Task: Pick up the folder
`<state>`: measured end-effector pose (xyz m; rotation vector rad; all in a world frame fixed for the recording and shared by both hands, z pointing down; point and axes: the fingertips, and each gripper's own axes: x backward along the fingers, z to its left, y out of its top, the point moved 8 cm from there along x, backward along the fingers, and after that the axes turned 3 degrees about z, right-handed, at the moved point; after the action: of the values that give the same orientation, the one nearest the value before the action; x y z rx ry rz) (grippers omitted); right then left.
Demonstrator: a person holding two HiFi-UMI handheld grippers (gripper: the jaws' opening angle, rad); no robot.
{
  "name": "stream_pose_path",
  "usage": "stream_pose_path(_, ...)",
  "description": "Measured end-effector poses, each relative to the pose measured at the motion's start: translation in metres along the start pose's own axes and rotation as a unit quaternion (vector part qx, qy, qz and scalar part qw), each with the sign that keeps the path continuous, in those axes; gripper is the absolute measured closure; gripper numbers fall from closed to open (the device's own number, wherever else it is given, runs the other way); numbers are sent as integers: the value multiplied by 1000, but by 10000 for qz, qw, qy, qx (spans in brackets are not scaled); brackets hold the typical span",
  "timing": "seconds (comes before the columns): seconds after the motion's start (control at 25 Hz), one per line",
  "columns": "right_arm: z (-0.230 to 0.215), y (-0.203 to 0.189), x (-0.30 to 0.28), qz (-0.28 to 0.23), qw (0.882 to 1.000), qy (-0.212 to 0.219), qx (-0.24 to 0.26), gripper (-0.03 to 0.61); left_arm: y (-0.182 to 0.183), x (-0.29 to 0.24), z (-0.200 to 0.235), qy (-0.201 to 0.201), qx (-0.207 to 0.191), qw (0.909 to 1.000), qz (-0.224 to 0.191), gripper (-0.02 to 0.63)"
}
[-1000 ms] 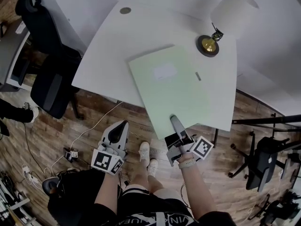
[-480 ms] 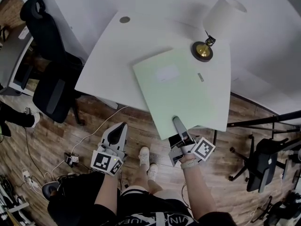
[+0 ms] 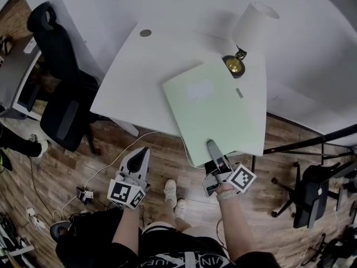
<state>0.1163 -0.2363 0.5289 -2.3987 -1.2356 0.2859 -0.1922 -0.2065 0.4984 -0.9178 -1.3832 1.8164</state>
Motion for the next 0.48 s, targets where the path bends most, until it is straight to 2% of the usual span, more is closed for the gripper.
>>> stream_pose_path(0.48, 17, 19, 16, -59, 9985, -6, 538, 284, 16, 4, -8, -21, -140, 9998, -146, 601)
